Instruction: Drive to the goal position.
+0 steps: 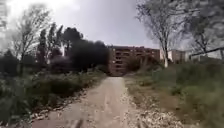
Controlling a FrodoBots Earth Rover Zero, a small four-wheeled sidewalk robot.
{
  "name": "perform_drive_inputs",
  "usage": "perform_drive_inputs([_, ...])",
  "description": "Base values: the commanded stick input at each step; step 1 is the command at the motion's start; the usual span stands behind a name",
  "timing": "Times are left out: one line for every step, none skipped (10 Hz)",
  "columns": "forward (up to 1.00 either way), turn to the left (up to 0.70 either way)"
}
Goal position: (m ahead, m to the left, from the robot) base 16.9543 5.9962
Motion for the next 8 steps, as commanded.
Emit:
perform_drive_inputs([0.85,-0.34])
perform_drive_inputs([0.85,-0.34])
perform_drive_inputs([0.85,-0.34])
perform_drive_inputs([0.85,-0.34])
perform_drive_inputs([0.85,-0.03])
perform_drive_inputs([0.85,0.0])
perform_drive_inputs([0.85,0.0])
perform_drive_inputs([0.85,0.0])
